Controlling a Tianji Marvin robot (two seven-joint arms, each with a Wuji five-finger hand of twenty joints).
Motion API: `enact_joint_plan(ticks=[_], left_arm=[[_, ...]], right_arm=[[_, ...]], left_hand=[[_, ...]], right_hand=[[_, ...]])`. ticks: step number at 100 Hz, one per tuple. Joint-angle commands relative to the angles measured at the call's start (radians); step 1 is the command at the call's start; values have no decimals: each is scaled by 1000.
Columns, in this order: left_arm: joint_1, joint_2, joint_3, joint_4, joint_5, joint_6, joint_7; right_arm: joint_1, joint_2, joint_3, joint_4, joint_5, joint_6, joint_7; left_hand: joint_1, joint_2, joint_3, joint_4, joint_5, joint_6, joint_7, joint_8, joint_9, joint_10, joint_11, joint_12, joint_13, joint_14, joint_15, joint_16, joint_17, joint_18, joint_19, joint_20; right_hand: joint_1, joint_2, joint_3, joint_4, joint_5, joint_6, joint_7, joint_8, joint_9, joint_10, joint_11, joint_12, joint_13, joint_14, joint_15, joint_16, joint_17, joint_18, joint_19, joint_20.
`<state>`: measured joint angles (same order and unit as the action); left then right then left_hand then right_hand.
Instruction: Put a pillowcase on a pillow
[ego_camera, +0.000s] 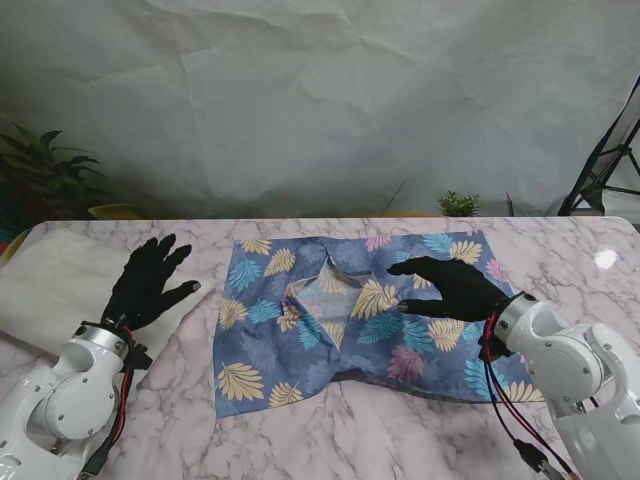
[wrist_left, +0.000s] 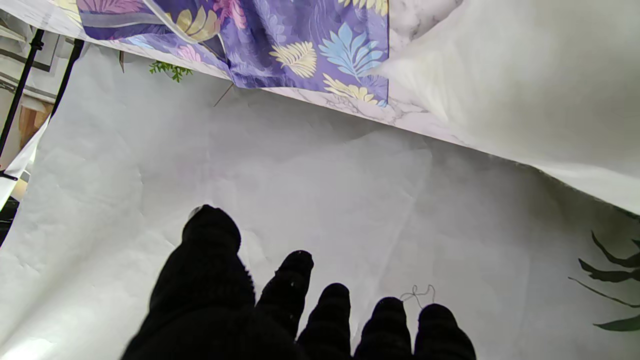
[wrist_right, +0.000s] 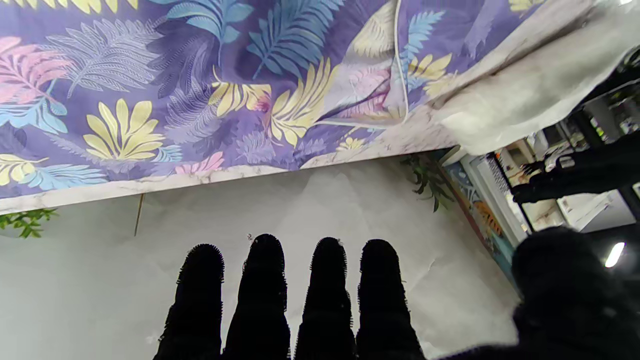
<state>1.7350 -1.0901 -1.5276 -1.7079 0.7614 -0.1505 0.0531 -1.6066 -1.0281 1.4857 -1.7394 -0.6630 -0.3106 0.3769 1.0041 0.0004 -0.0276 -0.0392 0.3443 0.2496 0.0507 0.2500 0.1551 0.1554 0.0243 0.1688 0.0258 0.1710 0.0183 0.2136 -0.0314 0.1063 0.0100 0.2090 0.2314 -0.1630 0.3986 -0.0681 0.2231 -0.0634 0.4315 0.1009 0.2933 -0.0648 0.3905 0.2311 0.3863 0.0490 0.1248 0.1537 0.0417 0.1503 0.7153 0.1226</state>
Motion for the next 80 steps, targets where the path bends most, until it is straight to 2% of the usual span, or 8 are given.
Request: enact_joint_plan(ticks=[1, 6, 10, 17, 24, 38, 52, 80], left_arm=[[-9, 0, 13, 4, -3, 5, -30], [-15, 1, 20, 7, -7, 6, -39], [-20, 2, 26, 9, -9, 6, -46], [-28, 3, 36, 14, -14, 5, -53], [-34, 4, 43, 17, -18, 5, -60], [-41, 5, 52, 21, -23, 6, -66], [-41, 6, 55, 18, -28, 11, -74], [-33, 3, 48, 13, -29, 10, -61]], right_arm=[[44, 9, -15, 50, -15, -32, -14], [83, 9, -37, 102, -49, -83, -39], [115, 8, -57, 142, -68, -112, -68], [165, 10, -93, 199, -94, -149, -88], [214, 14, -131, 249, -128, -178, -97], [312, 21, -212, 337, -231, -228, -141], [400, 19, -310, 413, -278, -226, -197], [558, -2, -544, 552, -257, -164, -279]], left_hand=[[11, 50, -4, 17, 4, -16, -1, 7, 22, 2, -28, 12, -1, -5, -1, 6, -17, 7, 7, 15], [11, 51, -5, 17, 5, -16, -1, 7, 23, 2, -27, 12, 0, -4, 0, 6, -17, 7, 7, 15], [12, 53, -4, 17, 3, -16, -1, 7, 21, 0, -28, 12, -1, -5, -1, 6, -17, 7, 7, 16], [12, 54, -5, 17, 2, -17, -2, 7, 17, 0, -29, 12, -2, -5, -2, 5, -18, 7, 7, 16], [13, 54, -5, 17, 2, -17, -1, 7, 17, -1, -28, 12, -2, -6, -3, 5, -17, 7, 7, 17], [13, 56, -6, 17, 2, -18, -1, 7, 16, -2, -28, 12, -2, -5, -3, 5, -17, 7, 7, 17], [15, 59, -5, 17, 2, -18, -1, 7, 16, -2, -28, 12, -1, -7, -2, 5, -17, 7, 7, 18], [16, 66, -6, 16, 4, -16, -1, 7, 16, -5, -28, 12, 0, -6, -2, 6, -18, 8, 8, 21]], right_hand=[[36, -48, 33, 17, -46, -41, 22, 21, -50, -38, 24, 13, -25, -29, 10, 5, -17, -17, 8, 22], [41, -91, 81, 18, -62, -49, 53, 23, -61, -51, 50, 21, -22, -21, 26, 3, -5, -6, 23, 30], [22, -141, 191, 13, -80, -58, 84, 17, -71, -65, 66, 24, -23, -13, 33, 2, -3, -1, 38, 25], [-58, -222, 454, -16, -117, -67, 123, 6, -94, -82, 83, 25, -33, 0, 34, 1, -14, 3, 65, 14], [-76, -262, 548, -30, -134, -69, 121, -3, -96, -90, 58, 13, -41, 16, 31, -1, -19, 14, 72, 13], [-66, -309, 607, -52, -131, -72, 66, -40, -94, -101, -4, -12, -60, 49, 13, -11, -27, 43, 81, 14], [-40, -343, 692, -65, -129, -98, 105, -25, -88, -136, 39, 11, -48, 56, -25, -34, -100, 90, 28, -28], [-1, -391, 741, -78, -130, -90, 107, -26, -87, -136, 43, 11, -9, 70, -74, -64, -53, 107, 60, -32]])
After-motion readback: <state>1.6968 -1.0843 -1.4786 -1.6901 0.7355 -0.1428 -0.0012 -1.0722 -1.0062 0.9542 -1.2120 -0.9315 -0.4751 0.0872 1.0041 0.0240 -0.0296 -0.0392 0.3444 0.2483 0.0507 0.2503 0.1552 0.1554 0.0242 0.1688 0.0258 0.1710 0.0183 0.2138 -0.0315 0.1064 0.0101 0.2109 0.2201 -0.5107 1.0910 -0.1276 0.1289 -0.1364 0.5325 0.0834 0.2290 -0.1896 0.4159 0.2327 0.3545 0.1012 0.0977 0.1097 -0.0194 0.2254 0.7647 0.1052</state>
